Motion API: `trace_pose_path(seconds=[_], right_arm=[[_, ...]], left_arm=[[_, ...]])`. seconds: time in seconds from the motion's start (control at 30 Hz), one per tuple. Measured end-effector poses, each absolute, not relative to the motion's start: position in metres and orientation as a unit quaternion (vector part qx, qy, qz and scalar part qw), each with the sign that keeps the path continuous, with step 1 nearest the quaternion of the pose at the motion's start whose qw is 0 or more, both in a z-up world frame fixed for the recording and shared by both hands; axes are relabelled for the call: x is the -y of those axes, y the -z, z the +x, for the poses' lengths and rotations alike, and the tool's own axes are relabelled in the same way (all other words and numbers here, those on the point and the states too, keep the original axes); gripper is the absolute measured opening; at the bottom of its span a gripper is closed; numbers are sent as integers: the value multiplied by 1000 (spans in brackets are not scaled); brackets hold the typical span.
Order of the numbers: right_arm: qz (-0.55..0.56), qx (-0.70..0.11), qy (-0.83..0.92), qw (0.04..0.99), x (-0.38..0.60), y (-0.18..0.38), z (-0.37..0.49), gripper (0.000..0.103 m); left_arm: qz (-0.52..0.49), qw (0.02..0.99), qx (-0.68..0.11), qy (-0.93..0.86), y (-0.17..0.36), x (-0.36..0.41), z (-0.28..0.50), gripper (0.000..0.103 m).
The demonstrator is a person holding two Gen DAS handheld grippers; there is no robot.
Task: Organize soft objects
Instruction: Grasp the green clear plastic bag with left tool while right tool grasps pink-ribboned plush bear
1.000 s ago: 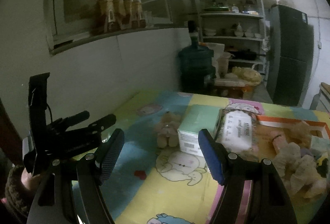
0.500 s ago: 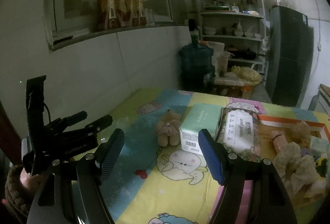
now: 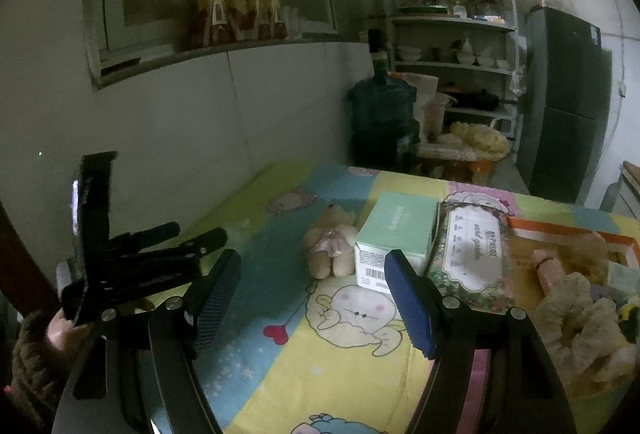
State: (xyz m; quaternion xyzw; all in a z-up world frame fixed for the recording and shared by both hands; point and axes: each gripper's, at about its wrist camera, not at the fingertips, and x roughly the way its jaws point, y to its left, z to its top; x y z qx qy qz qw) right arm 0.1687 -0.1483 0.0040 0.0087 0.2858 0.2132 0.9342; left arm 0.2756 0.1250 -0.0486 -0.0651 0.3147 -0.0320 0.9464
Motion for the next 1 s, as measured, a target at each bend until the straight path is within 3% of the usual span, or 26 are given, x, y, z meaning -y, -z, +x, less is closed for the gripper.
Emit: trace_pose_path(seconds=[0.6,0.67,0.73,0.83,1.0], right_arm=[[2,-287,-220,932,144,-3,180,75],[3,-287,-222,932,142,-3,184,75],[0,-291,-223,930,141,-2,189,75],[-13,-296,-224,929,136,0,193,75],[-1,-293,-233,927,135,0,193,75]], left_arm=[[-44,908,-417,13,87,-125,319,88],[-42,903,-428,14,90,-123,322,83],[-43,901,-431,14,91,-124,323,64],[-48,902,-429,15,90,-126,323,51],[-63,912,-405,24,82,-129,315,43]])
